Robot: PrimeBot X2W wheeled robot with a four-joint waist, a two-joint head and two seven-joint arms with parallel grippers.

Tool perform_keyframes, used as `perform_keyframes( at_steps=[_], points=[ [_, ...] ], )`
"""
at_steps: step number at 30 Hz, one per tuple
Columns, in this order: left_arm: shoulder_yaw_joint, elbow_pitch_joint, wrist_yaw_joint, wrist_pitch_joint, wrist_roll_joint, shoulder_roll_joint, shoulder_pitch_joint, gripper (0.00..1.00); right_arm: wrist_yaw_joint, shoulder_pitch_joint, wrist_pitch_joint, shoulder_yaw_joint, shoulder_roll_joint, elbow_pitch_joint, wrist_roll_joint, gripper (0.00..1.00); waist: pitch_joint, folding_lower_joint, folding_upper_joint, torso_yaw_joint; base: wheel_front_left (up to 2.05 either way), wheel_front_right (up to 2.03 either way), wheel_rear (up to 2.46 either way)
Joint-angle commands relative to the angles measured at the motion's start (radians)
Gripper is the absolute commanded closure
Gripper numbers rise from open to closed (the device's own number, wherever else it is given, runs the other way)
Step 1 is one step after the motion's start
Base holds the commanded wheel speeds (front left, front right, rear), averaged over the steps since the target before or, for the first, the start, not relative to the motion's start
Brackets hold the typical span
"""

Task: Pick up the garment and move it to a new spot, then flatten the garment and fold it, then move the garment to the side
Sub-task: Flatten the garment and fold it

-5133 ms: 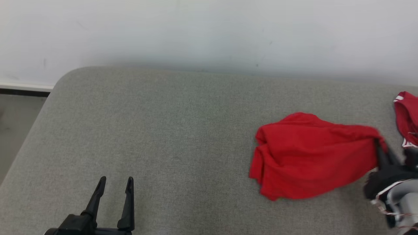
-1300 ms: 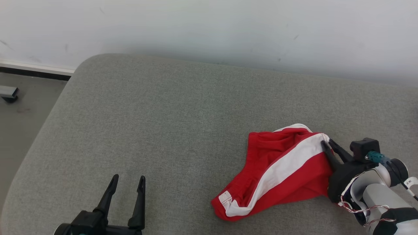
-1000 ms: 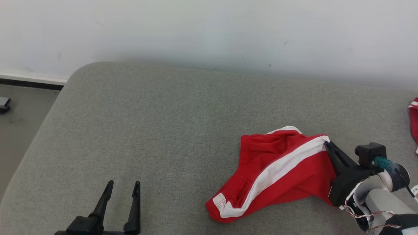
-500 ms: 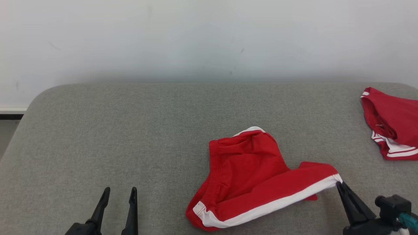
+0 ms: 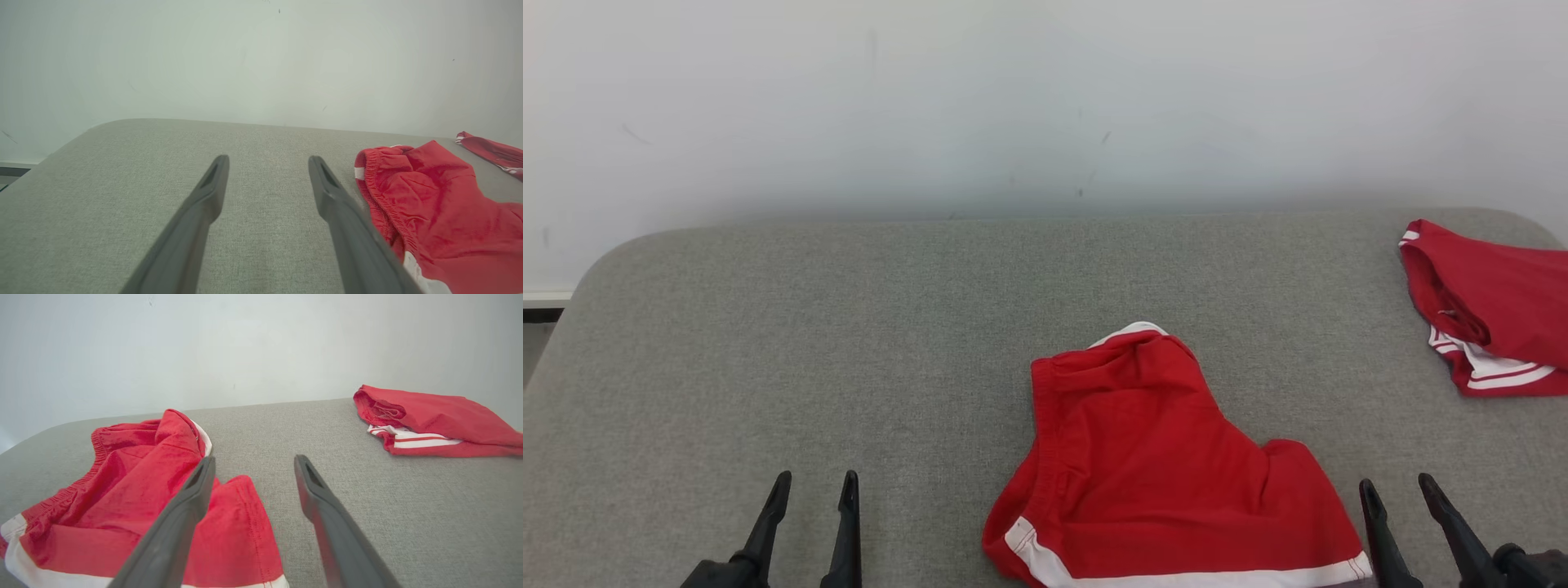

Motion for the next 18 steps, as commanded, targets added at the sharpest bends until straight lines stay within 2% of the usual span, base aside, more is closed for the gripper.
perform_keyframes(
  at_steps=[1, 8, 14, 18],
  points=[
    [0.004, -0.001, -0.006, 0.000, 0.011, 0.000, 0.011, 0.00, -0.003, 0.019, -0.005, -0.029, 0.042, -0.048, -0.052, 0.00, -0.004, 0.0001, 0.0000, 0.004, 0.00, 0.00, 0.00],
    [0.004, 0.002, -0.013, 0.000, 0.017, 0.000, 0.014, 0.00, -0.003, 0.025, -0.005, -0.090, 0.146, -0.135, -0.151, 0.00, -0.012, 0.0001, 0.0000, 0.011, 0.00, 0.00, 0.00],
    [-0.029, 0.009, -0.022, 0.000, 0.034, 0.002, -0.007, 0.00, -0.003, 0.014, -0.005, -0.091, 0.166, -0.145, -0.180, 0.00, -0.015, 0.0001, 0.0000, 0.013, 0.00, 0.00, 0.00],
    [-0.084, 0.024, -0.033, 0.000, 0.047, 0.010, -0.039, 0.00, -0.003, 0.005, -0.005, -0.092, 0.171, -0.146, -0.187, 0.00, -0.013, 0.0001, 0.0000, 0.008, 0.00, 0.00, 0.00]
  ],
)
